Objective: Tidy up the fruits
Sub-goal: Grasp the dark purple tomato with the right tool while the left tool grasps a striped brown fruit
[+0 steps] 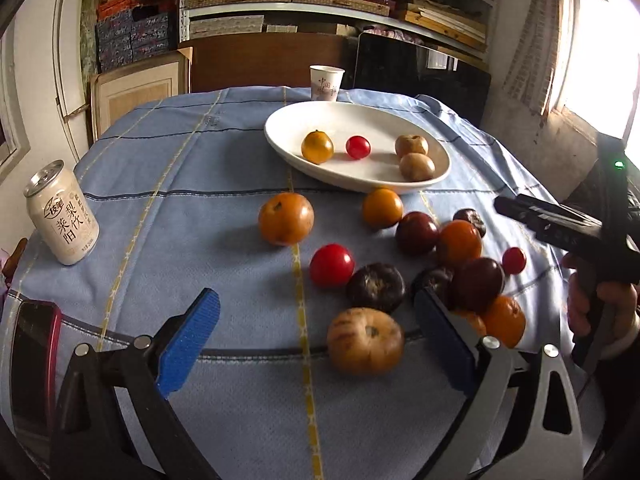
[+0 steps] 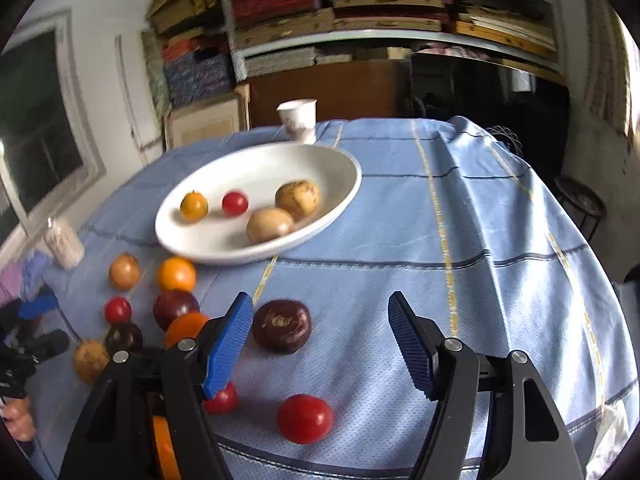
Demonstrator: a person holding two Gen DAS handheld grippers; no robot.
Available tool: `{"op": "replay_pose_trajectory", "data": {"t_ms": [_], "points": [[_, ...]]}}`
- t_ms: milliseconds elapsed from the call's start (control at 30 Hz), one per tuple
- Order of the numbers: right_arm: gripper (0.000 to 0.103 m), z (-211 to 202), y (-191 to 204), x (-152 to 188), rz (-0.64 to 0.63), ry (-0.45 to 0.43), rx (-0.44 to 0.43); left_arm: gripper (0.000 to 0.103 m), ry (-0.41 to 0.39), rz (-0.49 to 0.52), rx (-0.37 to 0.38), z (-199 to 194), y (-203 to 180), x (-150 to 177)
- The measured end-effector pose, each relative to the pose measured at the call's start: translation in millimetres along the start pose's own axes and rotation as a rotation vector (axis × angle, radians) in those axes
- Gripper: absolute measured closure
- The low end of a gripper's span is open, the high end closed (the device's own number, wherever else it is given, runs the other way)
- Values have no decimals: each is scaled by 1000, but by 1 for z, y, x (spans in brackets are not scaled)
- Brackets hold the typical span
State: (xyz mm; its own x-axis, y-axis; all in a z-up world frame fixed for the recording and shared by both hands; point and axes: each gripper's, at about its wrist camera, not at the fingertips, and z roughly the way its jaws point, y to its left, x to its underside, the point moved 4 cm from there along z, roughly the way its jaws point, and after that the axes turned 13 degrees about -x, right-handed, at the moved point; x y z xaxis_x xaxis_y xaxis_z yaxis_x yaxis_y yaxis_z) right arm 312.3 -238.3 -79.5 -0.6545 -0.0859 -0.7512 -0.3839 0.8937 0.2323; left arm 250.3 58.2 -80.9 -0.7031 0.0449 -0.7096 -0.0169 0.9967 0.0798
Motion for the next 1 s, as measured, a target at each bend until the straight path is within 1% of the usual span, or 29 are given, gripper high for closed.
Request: {"op": "replay_pose_trajectory", "data": {"t_ms": [67,200,333,400,500,567,633,700,733,767,800,867,933,1000], "points": [[34,7,2,3,-1,32,-18,7,10,-3,5,0,0,1],[36,13,3,5,41,47,-69,7,8,-10,16,-3,1,1],[37,24,8,6,38,83,-84,7,10,-27,62,-7,2,0],[38,30,9,6,43,98,-82,7,5,-26,66,-9,2,0],[44,37,9,4,51,114,-81,7,4,-9,64,-10,-2,0],[53,43,11,4,44,138,-77,7,-1,11,61,-11,-5,2],[54,46,12,6,37,153,-65,7,-5,28,65,-12,-9,2],[54,47,15,5,28,154,-62,7,-3,42,81,-12,-12,3],[56,47,14,5,26,155,-58,7,-1,50,89,-12,-14,4],[61,46,14,5,28,152,-53,7,0,57,87,-12,-15,5],[61,45,13,5,32,147,-56,7,0,64,82,-12,-16,6],[61,38,9,4,54,114,-53,7,0,83,71,-10,-19,8],[61,26,3,2,87,54,-50,7,1,100,68,-9,-22,9],[61,19,0,1,103,24,-39,7,0,110,68,-9,-24,11]]}}
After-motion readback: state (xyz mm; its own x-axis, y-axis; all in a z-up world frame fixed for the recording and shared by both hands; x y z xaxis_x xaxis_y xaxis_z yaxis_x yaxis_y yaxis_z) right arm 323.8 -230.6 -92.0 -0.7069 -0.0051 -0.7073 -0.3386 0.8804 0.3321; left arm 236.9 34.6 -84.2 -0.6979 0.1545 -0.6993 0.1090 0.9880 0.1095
